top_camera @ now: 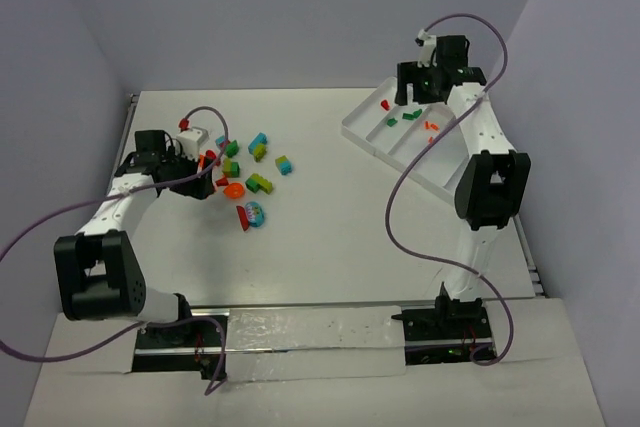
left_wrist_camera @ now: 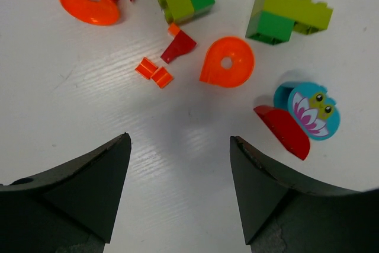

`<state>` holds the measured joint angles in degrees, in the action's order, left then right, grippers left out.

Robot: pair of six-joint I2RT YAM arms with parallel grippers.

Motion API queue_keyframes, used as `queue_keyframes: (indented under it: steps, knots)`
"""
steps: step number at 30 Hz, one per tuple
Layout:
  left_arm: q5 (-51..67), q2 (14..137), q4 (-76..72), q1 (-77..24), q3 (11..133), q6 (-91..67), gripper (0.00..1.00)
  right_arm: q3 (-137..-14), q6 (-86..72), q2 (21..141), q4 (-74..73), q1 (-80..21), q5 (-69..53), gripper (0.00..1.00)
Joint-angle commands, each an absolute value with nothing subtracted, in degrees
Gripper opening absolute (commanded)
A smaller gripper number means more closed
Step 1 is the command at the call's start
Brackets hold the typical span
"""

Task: Sort the legos into containers by color

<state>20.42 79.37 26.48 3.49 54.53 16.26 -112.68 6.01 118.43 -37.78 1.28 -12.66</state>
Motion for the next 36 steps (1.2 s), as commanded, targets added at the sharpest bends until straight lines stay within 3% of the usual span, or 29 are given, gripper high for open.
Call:
queue_keyframes:
  steps: [1,7,13,23,36]
  knots:
    - [26.2,84.4,27.0,5.0,54.6,29.0,0.75,-109.6,5.0,111.0,-38.6,-3.1,-19.4,0.91]
    - [30.5,92.6,25.9,6.8,58.5,38.0,0.67,-105.3,4.7,107.4,-39.2,-5.4,-24.0,0.93]
    - [29.9,100.8,25.4,7.0,62.9,37.4,0.54,-102.9,4.6,105.8,-39.1,-6.0,-24.7,0.93]
    - [29.5,105.6,22.5,6.8,64.9,34.9,0.53,-104.4,4.3,107.8,-39.6,-6.0,-24.7,0.93]
    - [27.4,110.1,23.7,5.9,69.9,31.2,0.44,-103.9,4.3,108.0,-39.1,-6.0,-24.4,0.93]
